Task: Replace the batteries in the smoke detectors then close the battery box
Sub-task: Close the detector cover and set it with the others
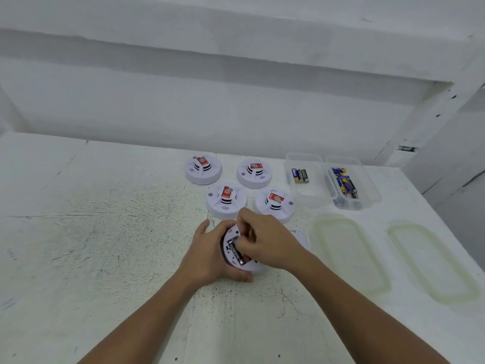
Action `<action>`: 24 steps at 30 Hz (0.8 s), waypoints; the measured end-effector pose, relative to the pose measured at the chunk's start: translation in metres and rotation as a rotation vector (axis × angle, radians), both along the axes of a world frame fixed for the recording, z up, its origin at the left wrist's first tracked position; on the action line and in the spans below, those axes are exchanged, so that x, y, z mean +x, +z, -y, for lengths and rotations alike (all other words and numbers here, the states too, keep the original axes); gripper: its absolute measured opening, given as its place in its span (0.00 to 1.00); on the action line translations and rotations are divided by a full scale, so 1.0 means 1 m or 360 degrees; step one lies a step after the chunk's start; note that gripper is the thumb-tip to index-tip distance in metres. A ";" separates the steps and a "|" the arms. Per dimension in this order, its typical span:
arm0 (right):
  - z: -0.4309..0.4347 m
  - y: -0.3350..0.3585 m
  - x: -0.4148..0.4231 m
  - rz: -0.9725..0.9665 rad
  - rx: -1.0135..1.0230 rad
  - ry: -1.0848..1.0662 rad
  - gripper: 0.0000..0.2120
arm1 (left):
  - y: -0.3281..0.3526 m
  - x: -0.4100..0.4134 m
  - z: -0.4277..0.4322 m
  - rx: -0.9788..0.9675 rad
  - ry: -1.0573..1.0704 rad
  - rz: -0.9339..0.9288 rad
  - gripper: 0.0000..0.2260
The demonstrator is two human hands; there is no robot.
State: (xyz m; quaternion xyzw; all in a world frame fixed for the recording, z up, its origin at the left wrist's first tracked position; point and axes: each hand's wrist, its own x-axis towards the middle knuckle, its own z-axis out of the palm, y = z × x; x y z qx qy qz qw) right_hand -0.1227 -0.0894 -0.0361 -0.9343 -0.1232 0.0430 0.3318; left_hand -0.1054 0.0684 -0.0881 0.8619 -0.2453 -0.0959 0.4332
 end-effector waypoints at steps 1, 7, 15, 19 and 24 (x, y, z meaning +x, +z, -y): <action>0.004 0.003 0.001 -0.0108 0.0147 -0.0090 0.06 | 0.003 -0.001 0.000 -0.0011 0.0007 -0.0012 0.41; 0.053 0.033 0.040 -0.0252 0.0686 -0.0533 0.02 | 0.005 -0.002 -0.001 0.0070 0.0000 0.0022 0.41; 0.127 0.042 0.108 0.0251 -0.0328 -0.0988 0.07 | 0.006 -0.001 -0.001 0.0105 -0.0002 -0.0002 0.39; 0.128 0.029 0.123 0.0124 -0.0877 -0.0899 0.06 | 0.005 0.001 0.000 0.0094 -0.0004 -0.0012 0.39; 0.124 0.011 0.128 0.0116 -0.1087 -0.0833 0.09 | 0.004 0.001 0.000 0.0084 -0.0007 -0.0010 0.39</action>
